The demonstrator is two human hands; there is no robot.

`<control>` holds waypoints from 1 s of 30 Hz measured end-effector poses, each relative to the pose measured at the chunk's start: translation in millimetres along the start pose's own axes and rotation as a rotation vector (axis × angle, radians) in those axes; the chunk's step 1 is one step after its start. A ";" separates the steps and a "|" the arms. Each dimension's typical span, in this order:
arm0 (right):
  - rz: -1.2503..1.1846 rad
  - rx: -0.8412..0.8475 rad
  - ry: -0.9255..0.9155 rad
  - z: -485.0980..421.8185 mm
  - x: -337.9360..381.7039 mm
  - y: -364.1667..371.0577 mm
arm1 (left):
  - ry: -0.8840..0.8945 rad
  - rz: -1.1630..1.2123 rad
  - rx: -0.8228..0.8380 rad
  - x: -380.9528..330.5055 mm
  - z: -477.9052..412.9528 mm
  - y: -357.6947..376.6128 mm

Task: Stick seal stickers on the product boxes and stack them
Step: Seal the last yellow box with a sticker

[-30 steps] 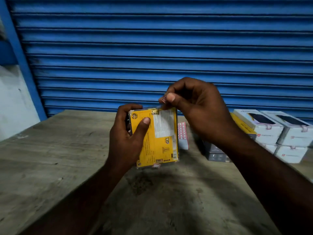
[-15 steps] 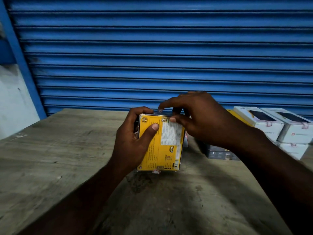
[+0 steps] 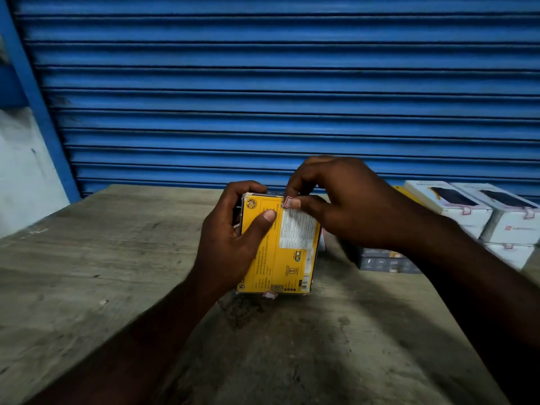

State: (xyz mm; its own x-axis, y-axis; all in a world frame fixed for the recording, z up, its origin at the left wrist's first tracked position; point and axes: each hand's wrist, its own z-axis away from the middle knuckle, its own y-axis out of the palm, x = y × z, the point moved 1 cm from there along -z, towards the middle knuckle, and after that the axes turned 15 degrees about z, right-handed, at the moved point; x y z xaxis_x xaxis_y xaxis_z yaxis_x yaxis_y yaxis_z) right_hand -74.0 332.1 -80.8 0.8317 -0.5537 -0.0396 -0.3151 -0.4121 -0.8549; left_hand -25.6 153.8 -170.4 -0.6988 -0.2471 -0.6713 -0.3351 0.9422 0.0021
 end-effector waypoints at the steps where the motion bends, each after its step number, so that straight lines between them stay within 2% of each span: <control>1: 0.002 -0.007 -0.004 0.0 -0.2 0.7 | 0.001 0.001 -0.001 -0.3 0.2 0.3; 17: 0.068 -0.159 -0.091 0.9 -2.4 4.2 | 0.028 0.026 -0.018 -2.5 0.5 1.8; 23: 0.060 -0.253 -0.079 1.8 0.4 8.8 | 0.027 0.055 -0.042 -5.5 0.0 3.4; 30: 0.036 -0.270 -0.061 2.3 0.2 10.1 | 0.040 0.024 -0.041 -7.7 0.1 2.8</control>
State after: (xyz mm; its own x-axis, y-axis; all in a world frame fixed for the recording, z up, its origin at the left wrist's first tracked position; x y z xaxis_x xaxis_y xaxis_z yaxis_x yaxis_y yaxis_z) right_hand -75.9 329.5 -90.6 0.8412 -0.5303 -0.1057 -0.4485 -0.5751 -0.6842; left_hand -21.1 158.4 -165.3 -0.7316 -0.2340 -0.6404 -0.3427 0.9382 0.0487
